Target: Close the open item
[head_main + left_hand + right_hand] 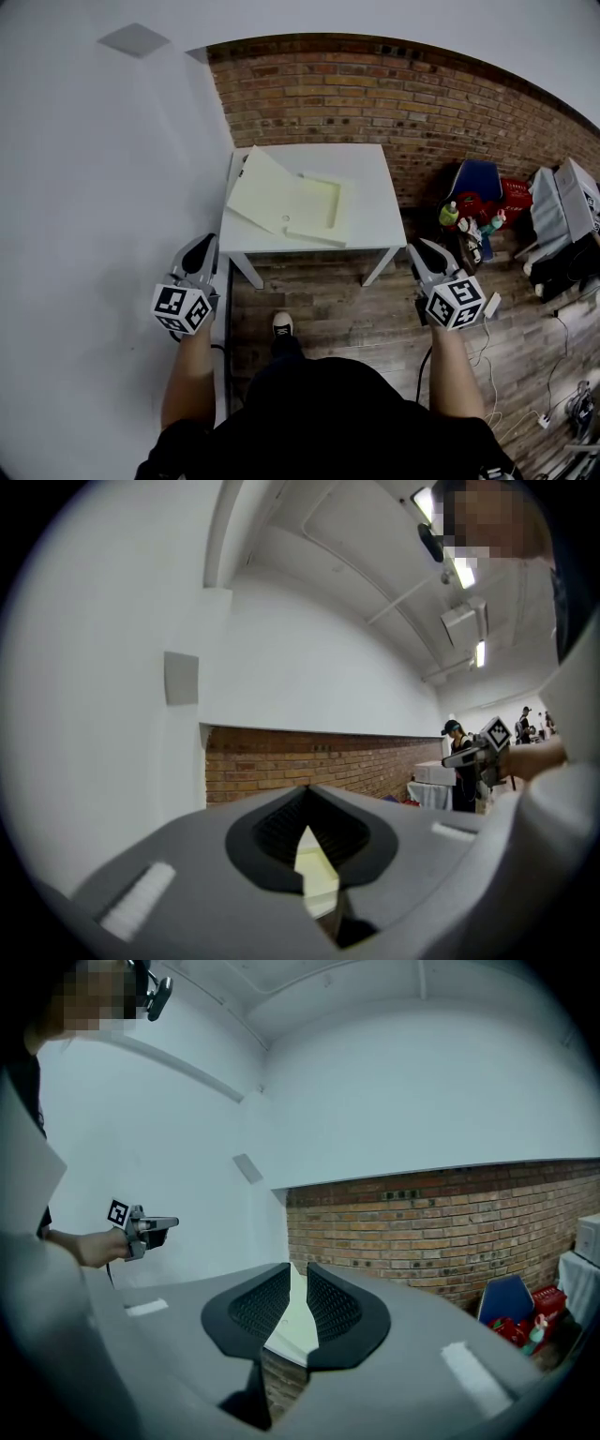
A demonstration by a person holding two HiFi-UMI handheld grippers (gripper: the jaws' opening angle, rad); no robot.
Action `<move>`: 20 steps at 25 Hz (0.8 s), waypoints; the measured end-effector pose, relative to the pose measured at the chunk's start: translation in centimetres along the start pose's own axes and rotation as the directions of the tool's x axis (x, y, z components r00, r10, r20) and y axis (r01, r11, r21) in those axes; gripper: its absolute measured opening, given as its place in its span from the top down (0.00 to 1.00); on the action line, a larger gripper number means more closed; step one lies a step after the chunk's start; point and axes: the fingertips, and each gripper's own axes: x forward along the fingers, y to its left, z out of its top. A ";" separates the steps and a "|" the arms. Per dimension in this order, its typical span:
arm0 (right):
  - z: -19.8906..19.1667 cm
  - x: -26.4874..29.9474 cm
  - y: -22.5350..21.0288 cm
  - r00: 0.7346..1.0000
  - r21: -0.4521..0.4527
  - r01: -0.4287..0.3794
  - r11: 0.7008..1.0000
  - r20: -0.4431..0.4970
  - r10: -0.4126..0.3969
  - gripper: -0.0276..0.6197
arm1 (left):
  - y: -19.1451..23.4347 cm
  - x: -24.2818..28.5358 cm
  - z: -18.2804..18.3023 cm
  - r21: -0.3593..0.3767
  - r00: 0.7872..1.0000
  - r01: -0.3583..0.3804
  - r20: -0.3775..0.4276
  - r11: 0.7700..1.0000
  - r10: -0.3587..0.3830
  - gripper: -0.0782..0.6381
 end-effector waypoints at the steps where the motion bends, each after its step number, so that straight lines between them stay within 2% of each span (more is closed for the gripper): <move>1: 0.0 0.3 0.0 1.000 -0.009 0.003 1.000 -0.005 -0.003 0.87 | 0.3 0.2 -0.1 -0.003 1.000 0.000 -0.002 1.000 0.000 0.89; 4: 0.1 1.5 0.1 1.000 -0.035 0.006 0.999 -0.018 -0.007 0.87 | 1.4 1.2 -0.4 -0.010 1.000 0.000 -0.007 1.000 0.000 0.89; 20: -0.7 9.5 -0.8 0.998 0.003 0.009 1.000 -0.062 -0.008 0.87 | 8.0 6.1 -3.3 -0.034 0.999 -0.006 -0.046 0.999 0.005 0.89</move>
